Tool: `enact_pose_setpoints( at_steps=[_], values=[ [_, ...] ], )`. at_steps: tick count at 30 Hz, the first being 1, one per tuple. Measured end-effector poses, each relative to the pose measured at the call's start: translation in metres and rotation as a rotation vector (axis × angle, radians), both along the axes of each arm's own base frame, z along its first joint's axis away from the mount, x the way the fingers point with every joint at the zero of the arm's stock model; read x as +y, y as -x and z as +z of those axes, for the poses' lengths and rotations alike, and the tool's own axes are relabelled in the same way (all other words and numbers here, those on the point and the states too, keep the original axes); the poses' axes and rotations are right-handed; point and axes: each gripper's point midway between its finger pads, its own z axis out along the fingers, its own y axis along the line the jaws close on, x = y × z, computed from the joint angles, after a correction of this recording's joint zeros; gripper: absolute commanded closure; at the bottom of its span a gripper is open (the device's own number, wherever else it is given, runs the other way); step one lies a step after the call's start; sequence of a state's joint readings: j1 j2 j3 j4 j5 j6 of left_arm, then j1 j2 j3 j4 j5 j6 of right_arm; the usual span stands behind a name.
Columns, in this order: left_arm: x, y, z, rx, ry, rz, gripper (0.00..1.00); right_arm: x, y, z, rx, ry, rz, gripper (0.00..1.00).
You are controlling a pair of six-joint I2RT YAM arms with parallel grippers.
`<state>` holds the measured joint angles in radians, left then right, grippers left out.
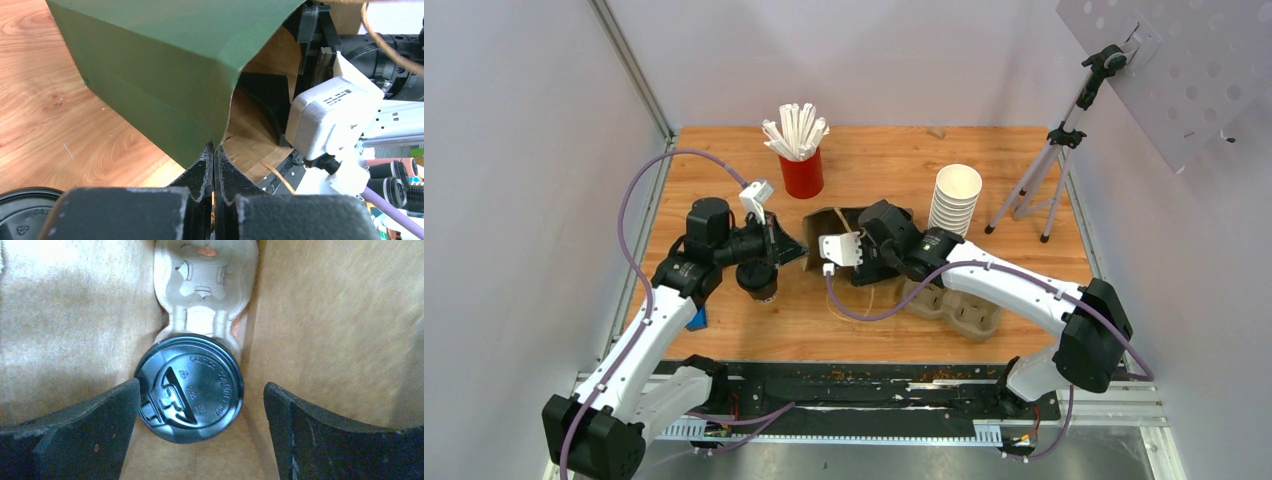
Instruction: Pack the takeout coffee
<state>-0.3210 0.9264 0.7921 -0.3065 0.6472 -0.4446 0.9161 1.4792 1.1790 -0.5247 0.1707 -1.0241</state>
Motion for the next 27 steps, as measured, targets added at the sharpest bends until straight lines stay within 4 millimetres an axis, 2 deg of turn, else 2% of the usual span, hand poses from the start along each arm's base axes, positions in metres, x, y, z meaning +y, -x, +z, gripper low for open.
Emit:
enact_pose_setpoints(
  at_steps=[7,13,19,27],
  values=[
    [0.001,0.0,0.007,0.044,-0.009,0.016,1.0,0.005,0.01,0.009,0.054,-0.026,0.019,0.09],
    [0.002,0.002,0.005,0.071,-0.015,0.023,1.0,0.004,0.012,0.008,0.07,-0.026,0.013,0.11],
    [0.003,0.004,0.002,0.085,-0.021,0.022,1.0,0.005,0.013,0.011,0.076,-0.036,0.009,0.26],
    [0.003,0.004,0.002,0.083,-0.022,0.02,1.0,0.02,0.021,0.018,0.116,-0.1,0.049,0.46]
  ],
)
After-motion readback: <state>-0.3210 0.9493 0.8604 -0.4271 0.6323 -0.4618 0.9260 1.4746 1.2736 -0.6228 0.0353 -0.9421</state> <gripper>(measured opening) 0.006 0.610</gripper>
